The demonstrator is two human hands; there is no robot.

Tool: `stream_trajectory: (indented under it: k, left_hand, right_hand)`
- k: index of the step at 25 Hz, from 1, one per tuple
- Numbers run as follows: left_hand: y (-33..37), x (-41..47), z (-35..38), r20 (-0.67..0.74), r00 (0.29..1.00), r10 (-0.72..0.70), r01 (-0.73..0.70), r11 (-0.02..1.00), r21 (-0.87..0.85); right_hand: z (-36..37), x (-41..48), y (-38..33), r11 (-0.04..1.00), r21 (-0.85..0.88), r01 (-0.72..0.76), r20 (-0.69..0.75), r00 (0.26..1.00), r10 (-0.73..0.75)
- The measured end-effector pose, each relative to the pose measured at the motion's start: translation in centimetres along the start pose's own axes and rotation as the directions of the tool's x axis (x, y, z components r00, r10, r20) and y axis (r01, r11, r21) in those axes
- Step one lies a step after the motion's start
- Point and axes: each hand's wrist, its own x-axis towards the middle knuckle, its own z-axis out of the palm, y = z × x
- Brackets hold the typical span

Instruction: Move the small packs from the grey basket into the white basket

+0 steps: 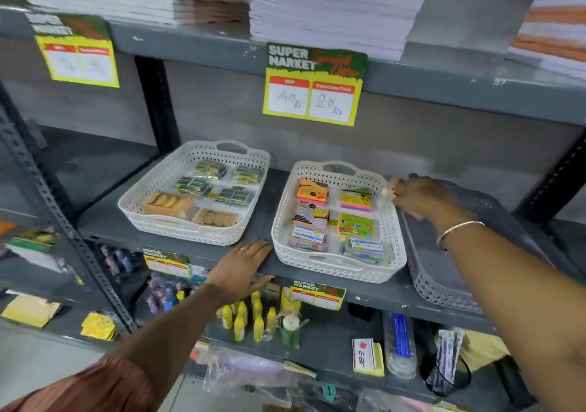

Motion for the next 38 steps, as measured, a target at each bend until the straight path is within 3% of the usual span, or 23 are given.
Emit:
stream_trajectory:
  k: [5,8,11,15,22,31,36,38]
  left_hand:
    - [-2.9,-2.7,-3.6,-0.083,0.995,0.053,-0.038,0.985,0.166]
    - [-8.2,-3.7,-6.3,-0.156,0.982,-0.106,0.138,0.968,0.212]
    - [-13.9,-4.9,-8.3,-0.125,0.954,-0.273,0.294,0.935,0.201]
    - [-18.5,-5.8,-8.3,-0.079,0.959,-0.274,0.285,0.929,0.235]
    - [-19.6,-5.8,-6.5,-0.106,0.957,-0.269,0.287,0.930,0.229]
    - [-19.2,-5.8,-6.5,-0.117,0.951,-0.285,0.305,0.925,0.227]
    - [-19.0,-5.7,-6.5,-0.123,0.951,-0.282,0.303,0.929,0.212]
    - [-19.3,-5.7,-6.6,-0.115,0.952,-0.284,0.302,0.932,0.199]
  right_hand:
    - [-2.5,1.4,-11.5,0.971,0.164,0.173,-0.081,0.983,-0.162]
    - [-3.1,0.3,-19.9,0.909,0.260,0.325,-0.080,0.946,-0.315]
    - [-2.6,-0.8,-27.0,0.844,0.313,0.437,-0.035,0.893,-0.449]
    - [0.0,-2.3,-32.8,0.828,0.294,0.478,0.105,0.845,-0.524]
    - [4.0,-2.2,-34.8,0.870,0.157,0.467,0.249,0.834,-0.492]
    - [5.0,-2.5,-34.6,0.825,0.174,0.538,0.174,0.808,-0.564]
    - [4.5,-3.1,-34.1,0.826,0.217,0.520,0.206,0.803,-0.559]
    - [3.7,-3.3,-33.9,0.819,0.255,0.514,0.135,0.820,-0.557]
